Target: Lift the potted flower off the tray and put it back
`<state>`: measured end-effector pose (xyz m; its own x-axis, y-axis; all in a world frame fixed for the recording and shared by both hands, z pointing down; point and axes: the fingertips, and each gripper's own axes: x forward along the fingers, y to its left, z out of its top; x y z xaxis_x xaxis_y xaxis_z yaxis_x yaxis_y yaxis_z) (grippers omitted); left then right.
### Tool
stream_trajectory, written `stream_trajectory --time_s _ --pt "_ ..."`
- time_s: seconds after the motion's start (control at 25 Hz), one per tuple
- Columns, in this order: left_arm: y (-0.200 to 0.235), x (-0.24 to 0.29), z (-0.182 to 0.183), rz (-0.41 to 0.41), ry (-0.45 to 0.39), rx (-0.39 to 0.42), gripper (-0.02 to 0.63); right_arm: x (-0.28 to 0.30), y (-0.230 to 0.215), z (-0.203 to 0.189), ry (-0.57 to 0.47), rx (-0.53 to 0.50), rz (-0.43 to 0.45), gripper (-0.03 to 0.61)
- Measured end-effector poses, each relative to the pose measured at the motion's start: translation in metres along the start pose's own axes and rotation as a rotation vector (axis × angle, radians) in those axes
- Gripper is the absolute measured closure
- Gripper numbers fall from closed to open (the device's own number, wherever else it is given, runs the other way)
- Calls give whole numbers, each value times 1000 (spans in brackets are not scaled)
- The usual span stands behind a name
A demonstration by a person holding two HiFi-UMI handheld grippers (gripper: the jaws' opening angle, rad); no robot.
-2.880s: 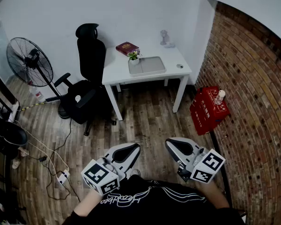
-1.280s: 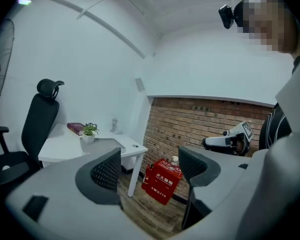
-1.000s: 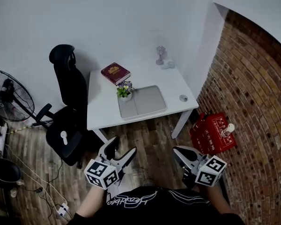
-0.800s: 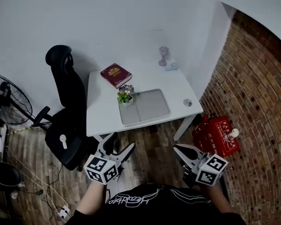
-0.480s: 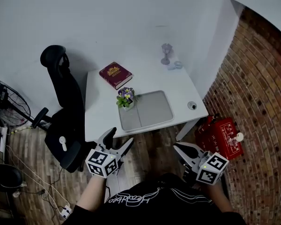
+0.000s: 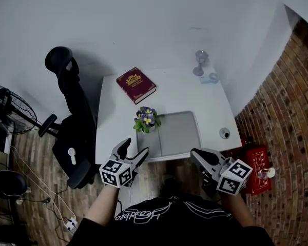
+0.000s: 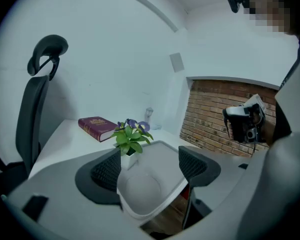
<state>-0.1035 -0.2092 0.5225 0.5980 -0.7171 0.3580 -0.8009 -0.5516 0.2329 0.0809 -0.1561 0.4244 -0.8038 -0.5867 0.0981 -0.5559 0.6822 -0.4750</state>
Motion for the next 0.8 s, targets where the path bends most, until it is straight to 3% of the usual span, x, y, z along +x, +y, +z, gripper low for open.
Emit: stream_trajectory --time_s 0.24,0.36,0.56,0.8 --pt "34 38 -14 18 66 98 247 46 -34 38 19 -15 77 583" --pt "43 56 -19 -14 91 121 245 63 -44 51 43 -66 118 588" --pt "56 77 -26 -68 110 152 242 86 -69 54 99 -108 137 588" --pt "64 100 -32 -119 147 289 238 107 -94 52 149 -113 152 588"
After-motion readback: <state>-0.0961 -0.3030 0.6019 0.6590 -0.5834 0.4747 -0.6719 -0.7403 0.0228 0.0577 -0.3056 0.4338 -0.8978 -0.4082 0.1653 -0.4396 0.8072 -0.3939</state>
